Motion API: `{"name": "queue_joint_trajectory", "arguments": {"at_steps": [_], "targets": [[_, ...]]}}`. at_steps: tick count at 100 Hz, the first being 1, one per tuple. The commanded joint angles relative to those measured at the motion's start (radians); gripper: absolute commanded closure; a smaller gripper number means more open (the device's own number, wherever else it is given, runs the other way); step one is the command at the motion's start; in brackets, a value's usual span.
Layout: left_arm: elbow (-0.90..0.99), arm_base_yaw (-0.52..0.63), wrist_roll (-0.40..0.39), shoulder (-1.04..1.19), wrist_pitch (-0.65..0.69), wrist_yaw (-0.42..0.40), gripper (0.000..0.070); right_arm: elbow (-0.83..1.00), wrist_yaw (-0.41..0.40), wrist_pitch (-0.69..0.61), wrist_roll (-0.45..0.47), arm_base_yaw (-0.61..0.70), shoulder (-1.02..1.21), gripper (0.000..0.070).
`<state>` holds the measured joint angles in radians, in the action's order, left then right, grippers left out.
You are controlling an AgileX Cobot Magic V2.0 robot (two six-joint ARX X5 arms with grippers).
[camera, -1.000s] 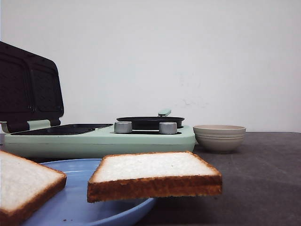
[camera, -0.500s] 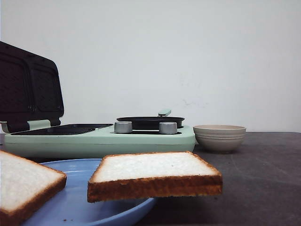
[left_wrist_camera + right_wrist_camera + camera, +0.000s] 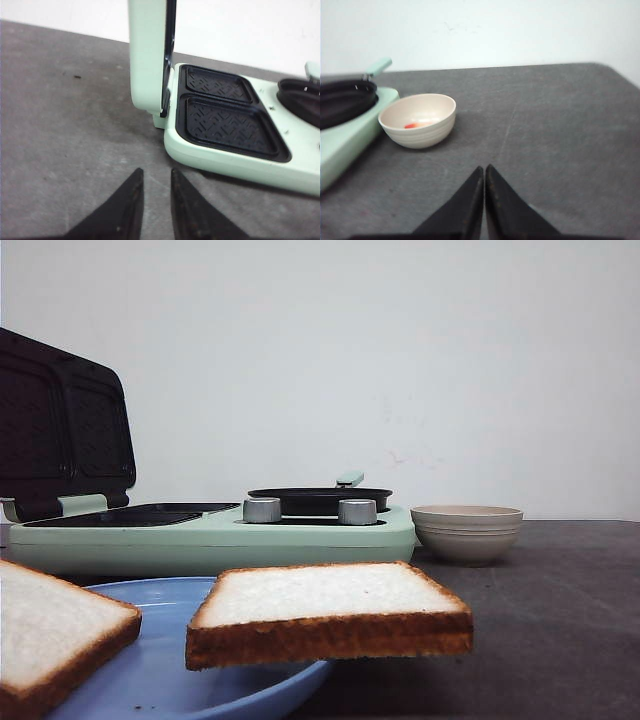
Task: Make breakfast with bread and shrimp
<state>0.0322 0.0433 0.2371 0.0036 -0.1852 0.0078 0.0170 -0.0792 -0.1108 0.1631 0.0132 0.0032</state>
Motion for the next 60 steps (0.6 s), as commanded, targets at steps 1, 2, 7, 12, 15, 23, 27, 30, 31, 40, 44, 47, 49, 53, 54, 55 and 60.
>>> {"name": "queue_joint_trajectory", "arguments": {"at_steps": [1, 2, 7, 12, 15, 23, 27, 30, 31, 40, 44, 47, 49, 53, 54, 55, 60], "targets": [[-0.003, -0.001, 0.119, 0.000, -0.019, 0.019, 0.0688, 0.025, -0.005, -0.016, 0.145, 0.002, 0.001, 0.0700], [0.002, -0.001, 0.134, 0.001, -0.026, 0.024, 0.0688, 0.033, -0.008, -0.027, 0.158, 0.002, 0.001, 0.0700], [0.021, -0.001, 0.184, 0.005, -0.050, 0.039, 0.0687, 0.059, -0.022, -0.068, 0.187, 0.002, 0.002, 0.0700], [0.050, -0.001, 0.235, 0.016, -0.082, 0.059, 0.0687, 0.092, -0.040, -0.114, 0.208, 0.002, 0.004, 0.0700], [0.069, -0.001, 0.257, 0.026, -0.100, 0.076, 0.0686, 0.111, -0.049, -0.136, 0.217, 0.002, 0.010, 0.0700], [0.126, -0.001, 0.287, 0.072, -0.125, 0.140, 0.0686, 0.172, -0.069, -0.186, 0.227, 0.002, 0.037, 0.0700], [0.161, -0.001, 0.288, 0.105, -0.140, 0.169, 0.0686, 0.200, -0.080, -0.199, 0.228, 0.002, 0.056, 0.0700], [0.190, -0.001, 0.288, 0.134, -0.146, 0.185, 0.0686, 0.225, -0.086, -0.207, 0.232, 0.002, 0.077, 0.0700], [0.199, -0.001, 0.288, 0.144, -0.150, 0.190, 0.0686, 0.233, -0.089, -0.210, 0.233, 0.002, 0.084, 0.0700], [0.293, -0.001, 0.285, 0.248, -0.186, 0.240, 0.0686, 0.314, -0.127, -0.241, 0.250, 0.002, 0.171, 0.0700], [0.335, -0.001, 0.272, 0.298, -0.209, 0.264, 0.0687, 0.351, -0.146, -0.267, 0.251, 0.002, 0.217, 0.0700], [0.364, -0.001, 0.261, 0.335, -0.230, 0.283, 0.0687, 0.379, -0.162, -0.291, 0.250, 0.002, 0.253, 0.0700], [0.384, -0.001, 0.252, 0.359, -0.247, 0.292, 0.0687, 0.400, -0.172, -0.311, 0.249, 0.002, 0.285, 0.0700], [0.423, -0.001, 0.233, 0.406, -0.289, 0.314, 0.0687, 0.427, -0.186, -0.337, 0.248, 0.002, 0.328, 0.0700], [0.432, -0.001, 0.227, 0.416, -0.299, 0.319, 0.0687, 0.435, -0.187, -0.344, 0.247, 0.002, 0.339, 0.0700], [0.442, -0.001, 0.221, 0.427, -0.311, 0.324, 0.0687, 0.441, -0.187, -0.350, 0.246, 0.002, 0.350, 0.0700], [0.489, -0.001, 0.194, 0.476, -0.375, 0.343, 0.0687, 0.471, -0.186, -0.375, 0.241, 0.008, 0.399, 0.0700]]}}
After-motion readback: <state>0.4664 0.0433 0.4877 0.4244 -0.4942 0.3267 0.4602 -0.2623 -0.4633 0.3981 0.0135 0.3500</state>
